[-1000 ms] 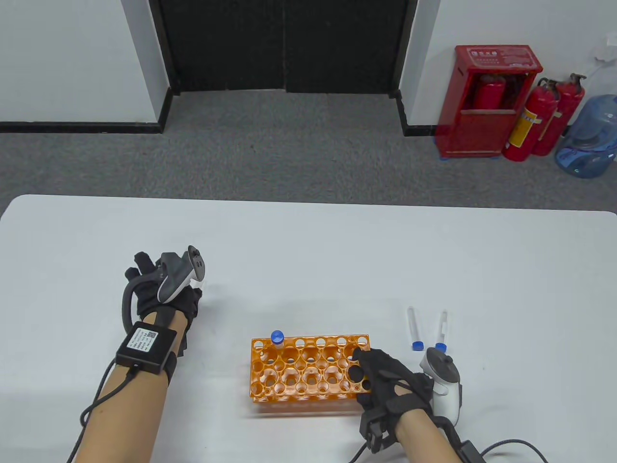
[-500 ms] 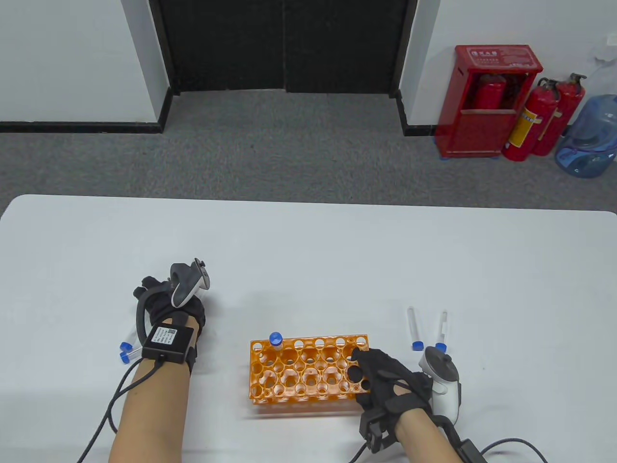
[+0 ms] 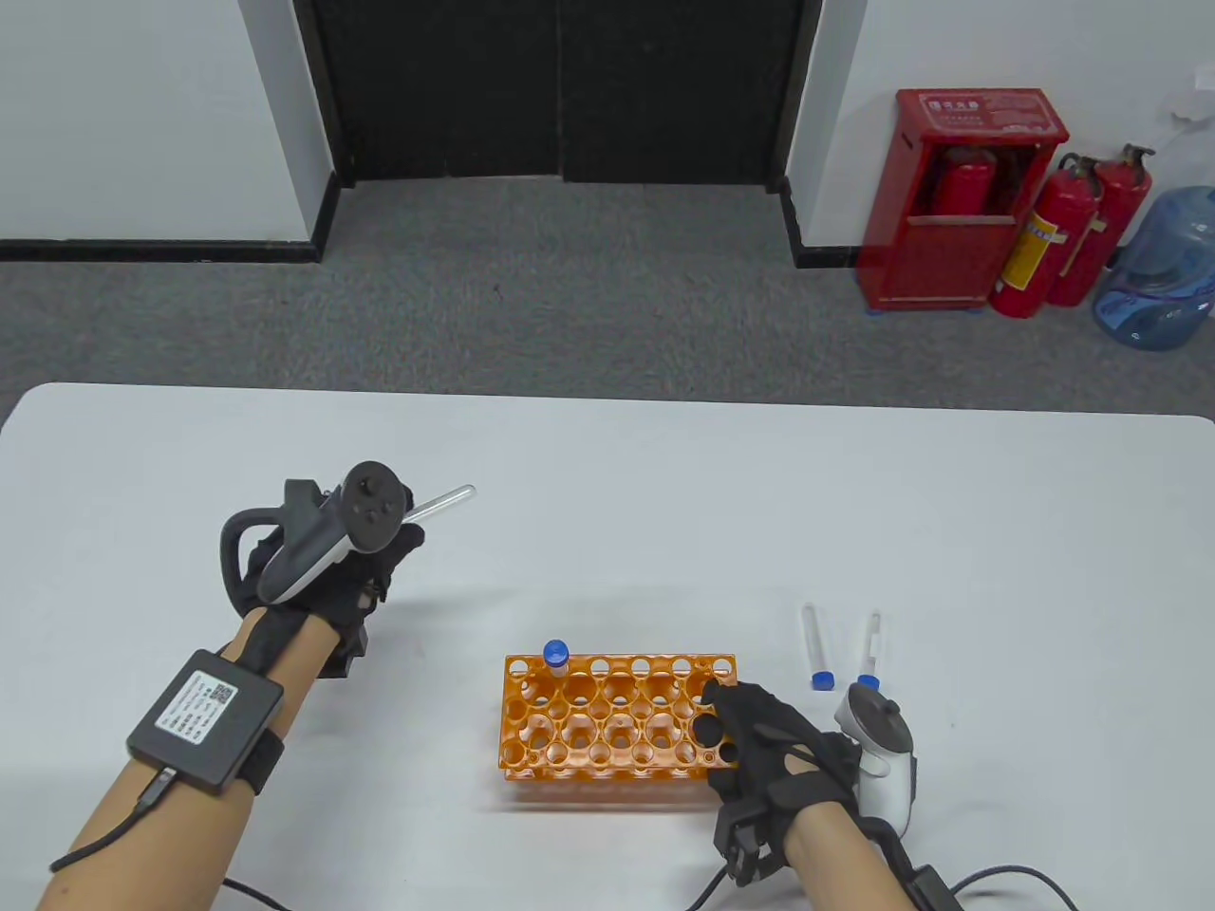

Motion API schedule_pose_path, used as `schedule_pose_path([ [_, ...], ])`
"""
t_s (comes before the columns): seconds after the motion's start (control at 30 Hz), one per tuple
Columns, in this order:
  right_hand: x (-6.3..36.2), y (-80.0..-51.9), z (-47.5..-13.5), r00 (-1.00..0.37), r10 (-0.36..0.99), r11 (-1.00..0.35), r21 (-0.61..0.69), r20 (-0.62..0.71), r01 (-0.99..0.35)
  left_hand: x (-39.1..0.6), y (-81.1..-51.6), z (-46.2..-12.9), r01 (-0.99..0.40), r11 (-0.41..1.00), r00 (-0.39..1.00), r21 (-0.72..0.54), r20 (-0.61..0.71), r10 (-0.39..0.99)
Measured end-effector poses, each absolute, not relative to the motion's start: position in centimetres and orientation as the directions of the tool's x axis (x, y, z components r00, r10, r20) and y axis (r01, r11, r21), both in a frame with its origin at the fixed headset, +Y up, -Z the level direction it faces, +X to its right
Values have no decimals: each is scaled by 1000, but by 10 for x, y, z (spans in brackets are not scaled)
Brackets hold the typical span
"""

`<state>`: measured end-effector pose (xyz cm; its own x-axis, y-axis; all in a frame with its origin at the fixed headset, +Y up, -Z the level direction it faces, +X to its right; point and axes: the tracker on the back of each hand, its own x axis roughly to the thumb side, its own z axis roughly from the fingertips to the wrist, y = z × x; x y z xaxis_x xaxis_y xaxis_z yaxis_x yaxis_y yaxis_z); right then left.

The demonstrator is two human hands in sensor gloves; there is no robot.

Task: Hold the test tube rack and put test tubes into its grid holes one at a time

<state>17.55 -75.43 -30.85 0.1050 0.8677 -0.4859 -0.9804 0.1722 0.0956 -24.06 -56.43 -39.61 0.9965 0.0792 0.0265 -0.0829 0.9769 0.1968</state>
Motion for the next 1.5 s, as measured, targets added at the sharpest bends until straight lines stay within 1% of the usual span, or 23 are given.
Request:
schedule_pose_path([
  [0.1,176,-754,-308,109,866,174,89,-488,-981,-234,-547,-373,-273,934,957,231,159,241],
  [0.13,176,-754,-308,109,866,174,88,-488,-981,-229,-542,-365,-322,918,938,231,211,275],
  [0.23,176,-754,-308,109,866,173,88,-487,-981,-215,-538,-346,-360,907,902,217,330,279],
  [0.33,177,-754,-308,113,867,177,86,-485,-981,-194,-542,-327,-344,919,866,194,443,231],
  [0.47,178,-753,-307,128,866,186,75,-484,-980,-170,-555,-310,-326,926,836,191,516,188],
  [0.6,179,-753,-306,148,860,207,68,-489,-976,-149,-571,-301,-235,946,838,224,540,81],
  [0.77,178,-752,-306,156,858,217,70,-489,-974,-140,-583,-297,-196,939,834,282,552,8],
  [0.9,178,-753,-306,154,858,217,74,-490,-973,-136,-589,-295,-189,937,830,294,558,-7],
  [1.03,178,-753,-306,149,858,214,77,-492,-974,-130,-595,-292,-140,934,820,329,567,-77],
  [1.27,177,-753,-305,146,857,214,83,-494,-973,-120,-610,-288,-92,932,792,351,593,-145],
  [1.5,175,-753,-305,143,857,216,91,-496,-972,-114,-621,-286,-68,936,770,345,615,-171],
])
